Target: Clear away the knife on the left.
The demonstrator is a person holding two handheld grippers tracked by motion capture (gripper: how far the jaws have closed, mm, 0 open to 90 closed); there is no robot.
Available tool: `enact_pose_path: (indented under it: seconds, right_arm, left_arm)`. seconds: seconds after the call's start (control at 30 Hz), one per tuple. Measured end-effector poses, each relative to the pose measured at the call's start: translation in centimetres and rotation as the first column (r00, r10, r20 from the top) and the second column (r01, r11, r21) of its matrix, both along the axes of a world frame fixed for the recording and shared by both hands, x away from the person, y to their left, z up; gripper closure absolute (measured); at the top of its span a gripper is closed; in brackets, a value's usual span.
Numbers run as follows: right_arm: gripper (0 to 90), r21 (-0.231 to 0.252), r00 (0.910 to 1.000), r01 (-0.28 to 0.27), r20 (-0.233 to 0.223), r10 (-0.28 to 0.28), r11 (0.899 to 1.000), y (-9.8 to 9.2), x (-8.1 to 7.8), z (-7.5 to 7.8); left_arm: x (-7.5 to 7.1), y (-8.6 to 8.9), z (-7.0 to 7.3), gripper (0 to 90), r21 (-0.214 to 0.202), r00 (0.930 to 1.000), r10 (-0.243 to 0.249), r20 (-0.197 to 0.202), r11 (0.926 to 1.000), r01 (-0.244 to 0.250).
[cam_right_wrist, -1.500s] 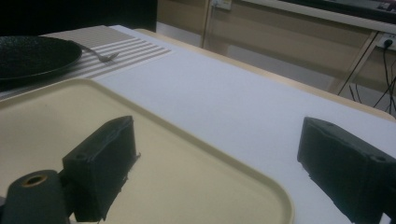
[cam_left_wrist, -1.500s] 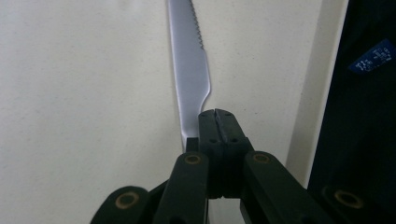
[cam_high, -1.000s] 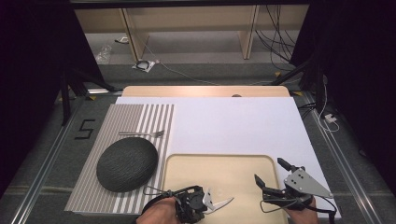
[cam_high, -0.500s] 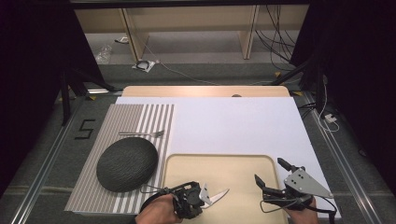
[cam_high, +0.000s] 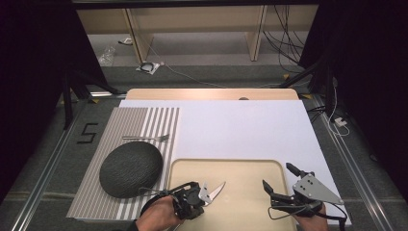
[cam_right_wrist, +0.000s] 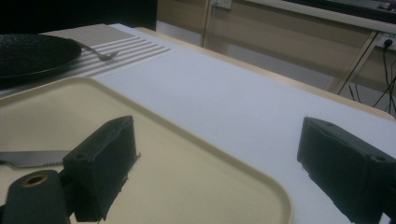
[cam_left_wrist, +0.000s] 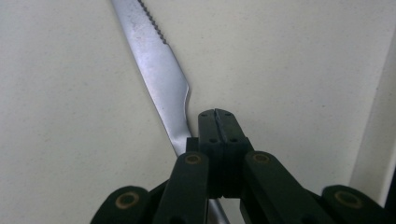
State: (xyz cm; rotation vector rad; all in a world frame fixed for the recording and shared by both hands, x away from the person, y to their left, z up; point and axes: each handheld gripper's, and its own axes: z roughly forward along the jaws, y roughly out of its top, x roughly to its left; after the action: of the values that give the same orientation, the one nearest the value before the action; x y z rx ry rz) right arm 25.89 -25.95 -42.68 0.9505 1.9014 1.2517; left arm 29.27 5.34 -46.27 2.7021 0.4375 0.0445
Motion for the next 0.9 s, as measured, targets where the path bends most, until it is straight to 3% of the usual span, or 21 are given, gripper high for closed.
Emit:
enact_pose_path:
  seconds: [0.9]
  right_arm:
    - [12.6, 0.002, 1.0000, 0.000, -0.002, 0.000, 1.000, 0.0, -0.1, 0.0]
  left_arm:
    - [1.2, 2.6, 0.0, 89.6, 0.007, 0.9963, 0.084, 0.018, 0.9964, -0.084]
